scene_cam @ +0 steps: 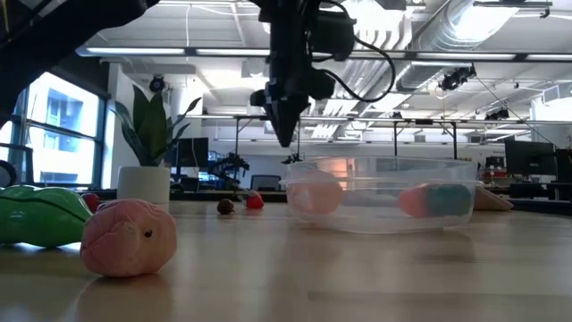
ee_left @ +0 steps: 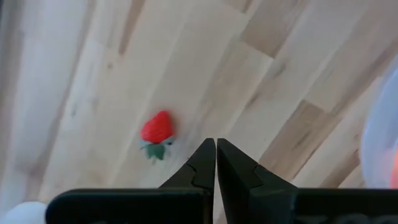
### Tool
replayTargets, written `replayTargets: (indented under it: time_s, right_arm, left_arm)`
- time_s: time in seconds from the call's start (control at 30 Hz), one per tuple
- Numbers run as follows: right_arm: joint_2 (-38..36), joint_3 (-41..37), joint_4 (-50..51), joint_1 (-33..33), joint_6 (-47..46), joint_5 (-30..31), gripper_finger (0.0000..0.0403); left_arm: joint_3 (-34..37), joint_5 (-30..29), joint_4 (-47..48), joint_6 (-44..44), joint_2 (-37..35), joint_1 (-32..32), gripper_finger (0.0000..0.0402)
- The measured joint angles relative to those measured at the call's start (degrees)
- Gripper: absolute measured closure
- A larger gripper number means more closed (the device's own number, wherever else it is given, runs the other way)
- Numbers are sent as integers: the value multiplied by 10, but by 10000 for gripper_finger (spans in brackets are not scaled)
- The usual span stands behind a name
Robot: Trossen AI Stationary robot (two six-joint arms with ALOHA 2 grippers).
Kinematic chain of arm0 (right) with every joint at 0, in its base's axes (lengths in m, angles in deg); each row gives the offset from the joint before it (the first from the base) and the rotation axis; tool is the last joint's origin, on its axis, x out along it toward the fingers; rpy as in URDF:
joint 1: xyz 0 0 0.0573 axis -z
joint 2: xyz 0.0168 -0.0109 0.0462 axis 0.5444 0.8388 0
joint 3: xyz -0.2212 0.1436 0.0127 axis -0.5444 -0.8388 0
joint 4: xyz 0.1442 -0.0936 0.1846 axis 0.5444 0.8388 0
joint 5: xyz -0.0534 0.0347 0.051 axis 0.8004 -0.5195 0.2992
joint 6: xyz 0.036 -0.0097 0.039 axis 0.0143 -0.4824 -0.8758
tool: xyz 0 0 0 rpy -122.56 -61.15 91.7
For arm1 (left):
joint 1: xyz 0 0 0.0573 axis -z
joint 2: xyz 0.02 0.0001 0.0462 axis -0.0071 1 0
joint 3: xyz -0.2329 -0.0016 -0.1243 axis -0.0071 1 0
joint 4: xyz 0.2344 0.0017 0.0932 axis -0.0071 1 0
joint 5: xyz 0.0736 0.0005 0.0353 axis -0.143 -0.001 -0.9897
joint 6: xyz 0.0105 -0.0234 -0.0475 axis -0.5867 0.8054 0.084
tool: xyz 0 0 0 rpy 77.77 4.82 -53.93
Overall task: Pick and placing Produce into tupperware
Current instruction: Put the red strawberry into the transparent bin
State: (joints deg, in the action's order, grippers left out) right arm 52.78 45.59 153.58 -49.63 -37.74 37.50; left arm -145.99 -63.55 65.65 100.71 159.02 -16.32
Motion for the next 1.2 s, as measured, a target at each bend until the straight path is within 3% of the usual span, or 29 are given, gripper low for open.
replayTargets:
  time_s: [0.5,0.9,1.2]
  right_arm:
    - [0,0,0,0,0,0,272]
    - [0,0,0,0,0,0,272]
    - [0,0,0,0,0,0,272]
  left_arm:
    - [0,34,20,-44,-77,-6,394]
    - [0,10,84,-36,-148,-9,394]
    - [15,3,82,-14,-193,-9,394]
